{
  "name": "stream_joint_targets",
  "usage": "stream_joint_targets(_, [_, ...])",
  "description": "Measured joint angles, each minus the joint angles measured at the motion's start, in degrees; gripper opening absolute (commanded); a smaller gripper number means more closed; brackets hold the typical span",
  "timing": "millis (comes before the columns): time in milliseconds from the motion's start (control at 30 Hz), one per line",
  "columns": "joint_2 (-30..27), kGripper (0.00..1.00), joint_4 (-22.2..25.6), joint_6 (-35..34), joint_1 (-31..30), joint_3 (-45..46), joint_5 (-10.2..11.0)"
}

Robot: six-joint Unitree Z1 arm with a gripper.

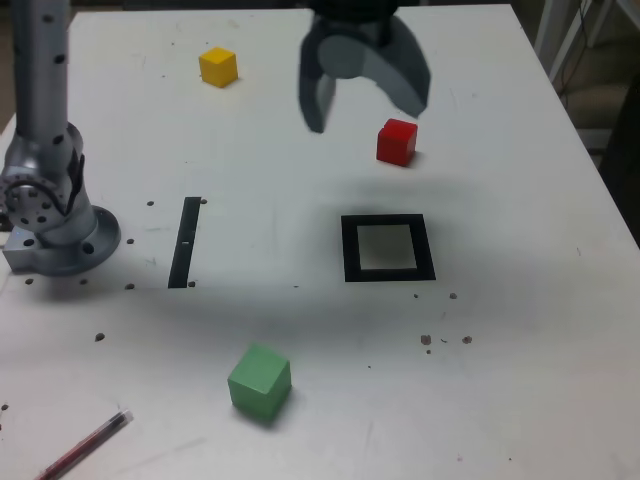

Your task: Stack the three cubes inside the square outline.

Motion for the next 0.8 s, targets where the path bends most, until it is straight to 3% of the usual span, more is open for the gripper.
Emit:
stream_joint_targets(467, [11.7,0.94,2.9,11.8,7.4,-9.2,5.2])
stream_joint_targets(800, [16.9,0.92,-1.8,19.5,9.0,-10.2,6.2])
